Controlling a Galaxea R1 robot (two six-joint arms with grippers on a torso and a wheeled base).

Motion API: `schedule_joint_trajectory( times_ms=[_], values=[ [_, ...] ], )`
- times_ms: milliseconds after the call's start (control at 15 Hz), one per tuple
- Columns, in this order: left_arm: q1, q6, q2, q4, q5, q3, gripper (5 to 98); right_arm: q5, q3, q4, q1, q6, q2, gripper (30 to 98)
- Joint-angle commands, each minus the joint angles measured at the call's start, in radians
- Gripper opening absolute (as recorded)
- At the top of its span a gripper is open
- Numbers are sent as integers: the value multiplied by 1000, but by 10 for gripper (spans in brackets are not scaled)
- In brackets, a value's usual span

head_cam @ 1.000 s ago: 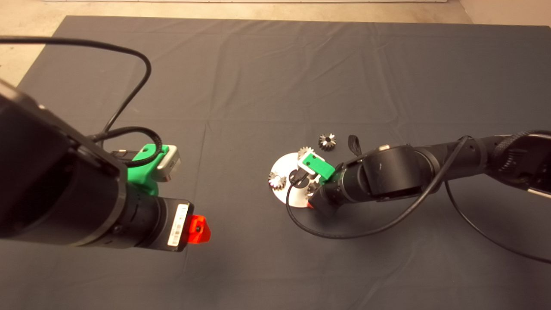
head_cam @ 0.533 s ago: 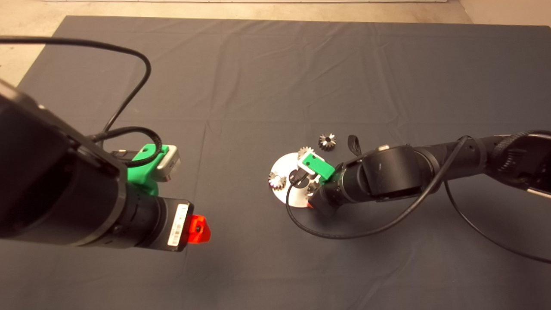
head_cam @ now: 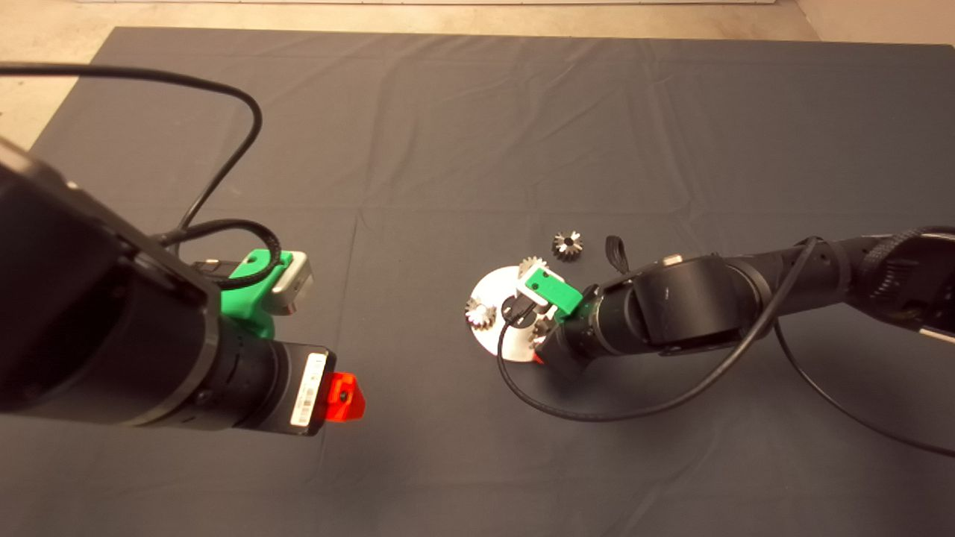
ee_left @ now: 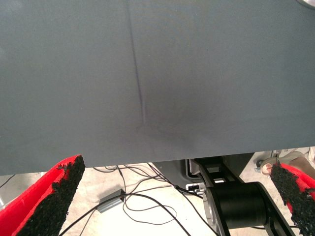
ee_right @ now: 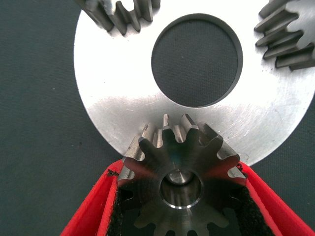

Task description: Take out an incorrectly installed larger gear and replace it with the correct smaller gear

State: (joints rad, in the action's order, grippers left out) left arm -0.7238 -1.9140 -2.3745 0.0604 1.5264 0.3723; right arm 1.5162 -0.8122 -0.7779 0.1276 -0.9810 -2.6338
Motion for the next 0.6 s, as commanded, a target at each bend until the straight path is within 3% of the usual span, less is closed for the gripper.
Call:
schedule_joint_trajectory(
  times_ms=[0,533],
  values=[
    [-22,1,-3,-8,132,-14,978,-11,38,-15,52,-10,7,483],
    [-22,1,-3,-8,132,-14,978,-11,112,-9,120,-28,113,483]
  ],
)
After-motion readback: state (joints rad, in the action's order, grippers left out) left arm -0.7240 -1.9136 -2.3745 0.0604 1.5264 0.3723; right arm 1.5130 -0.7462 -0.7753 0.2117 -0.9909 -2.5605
